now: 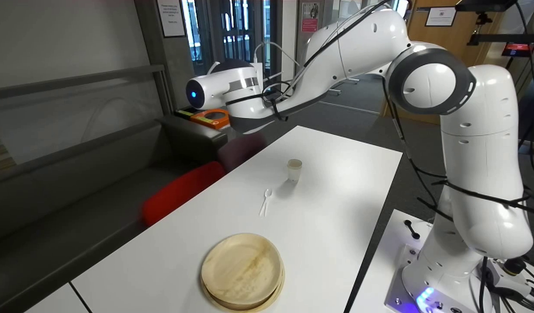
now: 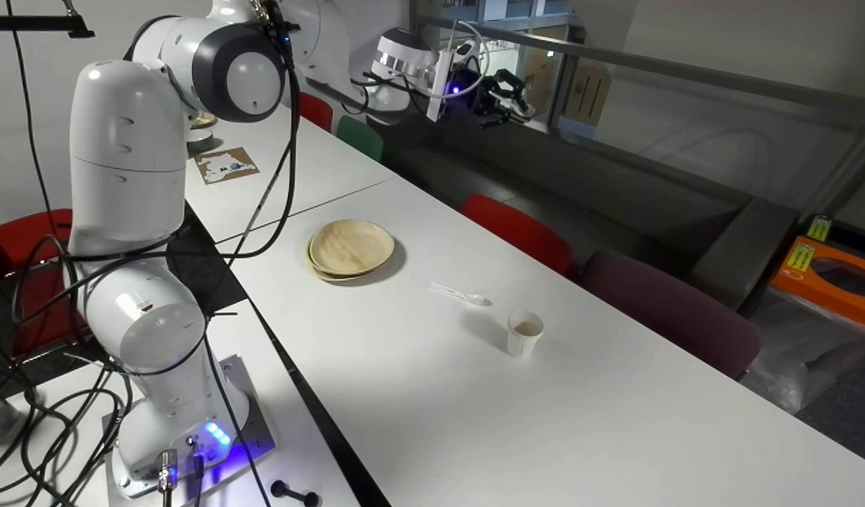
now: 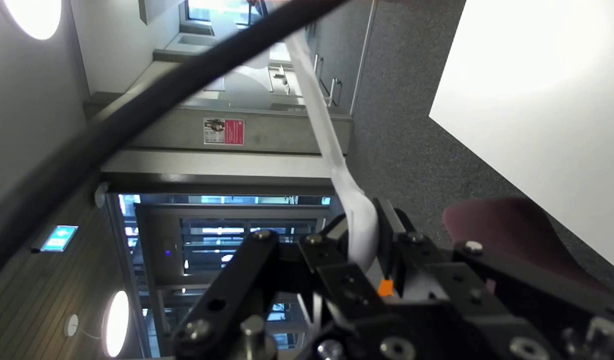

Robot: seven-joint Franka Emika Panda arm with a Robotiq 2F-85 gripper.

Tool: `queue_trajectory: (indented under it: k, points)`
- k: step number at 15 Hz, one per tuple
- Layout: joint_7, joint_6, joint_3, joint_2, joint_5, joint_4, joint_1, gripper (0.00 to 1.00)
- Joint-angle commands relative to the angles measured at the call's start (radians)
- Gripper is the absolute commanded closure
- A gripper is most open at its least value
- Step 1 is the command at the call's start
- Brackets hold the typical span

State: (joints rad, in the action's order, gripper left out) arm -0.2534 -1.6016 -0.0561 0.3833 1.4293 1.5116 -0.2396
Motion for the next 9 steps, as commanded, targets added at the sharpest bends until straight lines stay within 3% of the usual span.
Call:
queue_trajectory:
  k: [1,9]
  points:
    - [-0.061,0.045,-0.008,-0.021,0.052,0.043,0.002,0.98]
    - [-0.244,0.002,-0.018,-0.046,0.069,0.09,0.026,0.98]
